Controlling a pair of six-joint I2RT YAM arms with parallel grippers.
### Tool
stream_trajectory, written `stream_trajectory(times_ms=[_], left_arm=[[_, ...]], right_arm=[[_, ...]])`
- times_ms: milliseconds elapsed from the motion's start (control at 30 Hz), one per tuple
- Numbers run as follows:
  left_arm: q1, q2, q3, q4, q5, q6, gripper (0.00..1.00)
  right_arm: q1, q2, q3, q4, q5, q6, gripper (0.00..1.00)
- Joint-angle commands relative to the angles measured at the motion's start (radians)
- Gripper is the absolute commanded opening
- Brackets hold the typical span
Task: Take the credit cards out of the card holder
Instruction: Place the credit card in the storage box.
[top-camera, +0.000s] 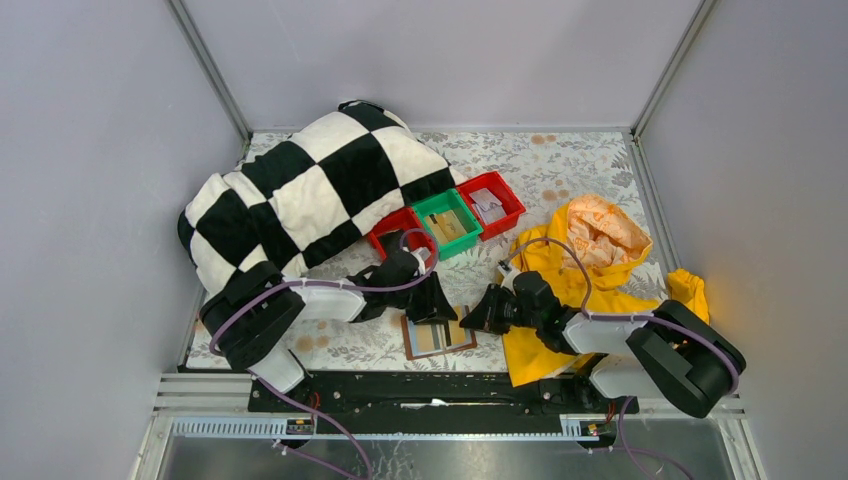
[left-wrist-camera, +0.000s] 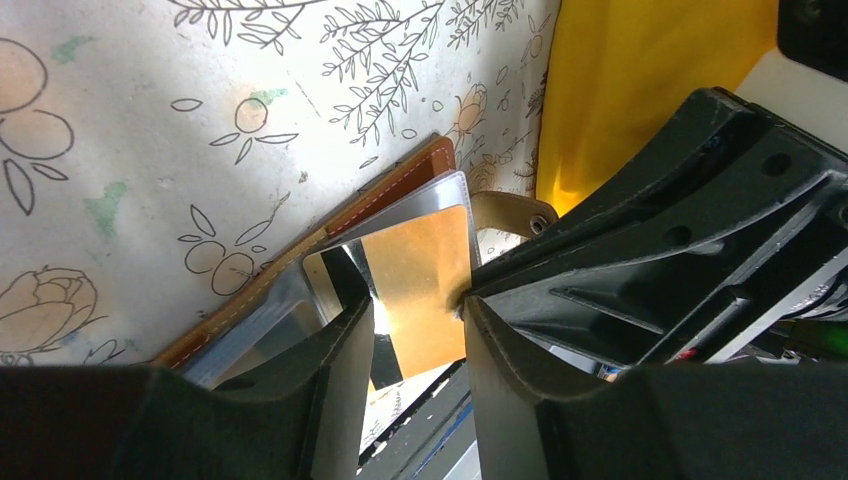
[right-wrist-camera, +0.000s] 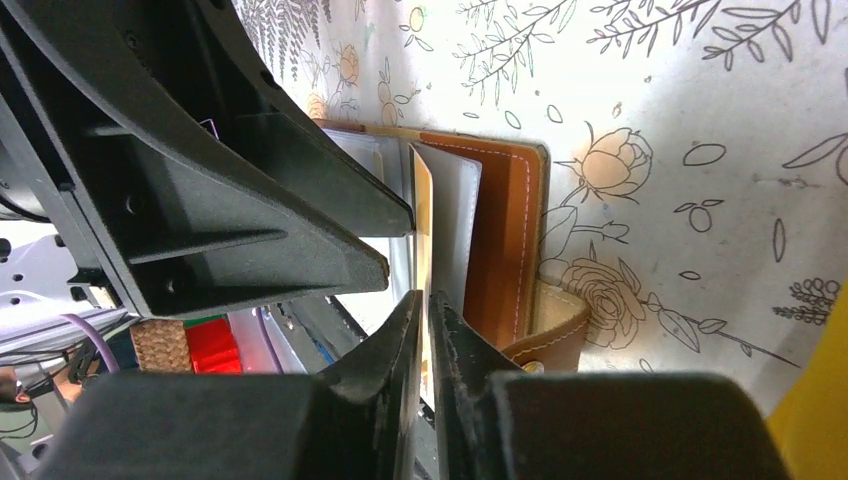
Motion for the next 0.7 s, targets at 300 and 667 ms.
stream_trajectory(times_ms=[300, 667], left_arm=[[0.001, 0.022, -0.003, 0.036, 0.011, -0.019, 0.42], [0.003, -0.127, 0.059, -0.100, -0.039, 0.043, 0.43]], right_arm=[[0.006, 0.077, 0.049, 0.117, -0.069, 0.009, 0.19], [0.009, 0.013, 0.101, -0.029, -0.028, -0.064, 0.00]])
